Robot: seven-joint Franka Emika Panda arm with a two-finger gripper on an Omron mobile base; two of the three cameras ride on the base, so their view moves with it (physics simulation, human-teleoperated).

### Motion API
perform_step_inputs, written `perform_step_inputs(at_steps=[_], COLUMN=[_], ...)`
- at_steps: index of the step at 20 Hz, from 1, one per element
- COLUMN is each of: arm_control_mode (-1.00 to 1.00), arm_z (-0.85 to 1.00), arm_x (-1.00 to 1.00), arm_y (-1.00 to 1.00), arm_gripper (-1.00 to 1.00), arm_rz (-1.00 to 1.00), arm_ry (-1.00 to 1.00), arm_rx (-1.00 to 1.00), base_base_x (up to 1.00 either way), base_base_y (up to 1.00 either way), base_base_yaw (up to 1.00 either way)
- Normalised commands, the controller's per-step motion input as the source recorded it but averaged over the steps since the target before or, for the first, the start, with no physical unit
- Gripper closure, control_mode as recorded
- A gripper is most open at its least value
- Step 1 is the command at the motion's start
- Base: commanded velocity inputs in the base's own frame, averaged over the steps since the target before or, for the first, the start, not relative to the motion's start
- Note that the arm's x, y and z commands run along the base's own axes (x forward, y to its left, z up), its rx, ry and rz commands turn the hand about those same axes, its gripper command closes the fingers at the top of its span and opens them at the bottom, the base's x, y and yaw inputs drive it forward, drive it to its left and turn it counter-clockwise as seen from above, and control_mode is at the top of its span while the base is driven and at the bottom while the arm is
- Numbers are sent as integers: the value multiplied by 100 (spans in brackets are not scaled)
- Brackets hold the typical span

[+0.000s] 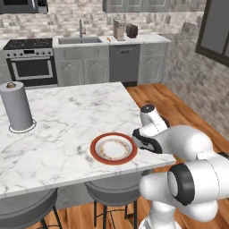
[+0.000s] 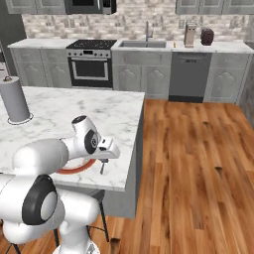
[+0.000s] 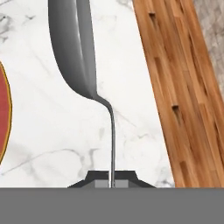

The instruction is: Take the fork and place it on the left side of the plate. Then take the spoon and place it on the right side of the plate. Make sure they're directly next to the plate.

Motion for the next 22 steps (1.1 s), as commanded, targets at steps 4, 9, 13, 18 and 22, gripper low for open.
perform_step_inputs(at_steps=[4,9,13,18,22], arm_control_mode=[-100,-100,-100,-100,-100], arm_z=[-20,-23,-22,-21,-27], arm_x=[21,16,12,17,17], arm_y=[0,0,0,0,0], arm_gripper=[100,100,100,100,100], arm_rz=[0,0,0,0,0], arm_ry=[2,4,5,6,6], arm_rx=[5,3,2,2,0], base_base_x=[0,0,0,0,0], base_base_y=[0,0,0,0,0], base_base_yaw=[0,0,0,0,0])
